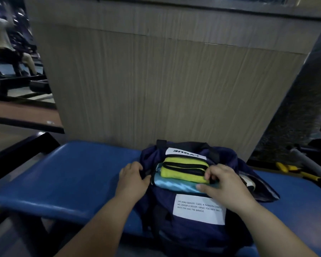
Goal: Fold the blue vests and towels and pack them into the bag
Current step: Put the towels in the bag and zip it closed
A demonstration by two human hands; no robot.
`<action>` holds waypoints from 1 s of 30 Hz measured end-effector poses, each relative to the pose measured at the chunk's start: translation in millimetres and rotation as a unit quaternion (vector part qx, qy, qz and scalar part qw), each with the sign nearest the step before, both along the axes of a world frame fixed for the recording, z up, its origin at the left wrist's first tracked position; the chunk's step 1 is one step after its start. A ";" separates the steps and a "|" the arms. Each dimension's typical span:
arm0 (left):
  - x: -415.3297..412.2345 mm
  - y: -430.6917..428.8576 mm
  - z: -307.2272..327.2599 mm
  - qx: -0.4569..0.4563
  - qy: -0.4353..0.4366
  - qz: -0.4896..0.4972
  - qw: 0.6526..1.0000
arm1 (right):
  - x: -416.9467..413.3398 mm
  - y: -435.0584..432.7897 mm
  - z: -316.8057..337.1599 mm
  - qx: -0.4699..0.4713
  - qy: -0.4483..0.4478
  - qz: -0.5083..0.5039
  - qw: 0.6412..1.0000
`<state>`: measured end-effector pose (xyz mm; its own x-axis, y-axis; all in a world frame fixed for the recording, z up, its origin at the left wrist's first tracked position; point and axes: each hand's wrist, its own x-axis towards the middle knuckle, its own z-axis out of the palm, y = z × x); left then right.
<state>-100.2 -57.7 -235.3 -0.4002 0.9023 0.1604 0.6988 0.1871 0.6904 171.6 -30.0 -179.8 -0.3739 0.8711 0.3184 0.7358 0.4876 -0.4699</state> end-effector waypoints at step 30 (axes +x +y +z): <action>-47.5 12.1 40.3 -0.010 -0.434 -0.159 0.887 | -50.8 3.5 -4.4 0.073 -0.148 -0.025 0.986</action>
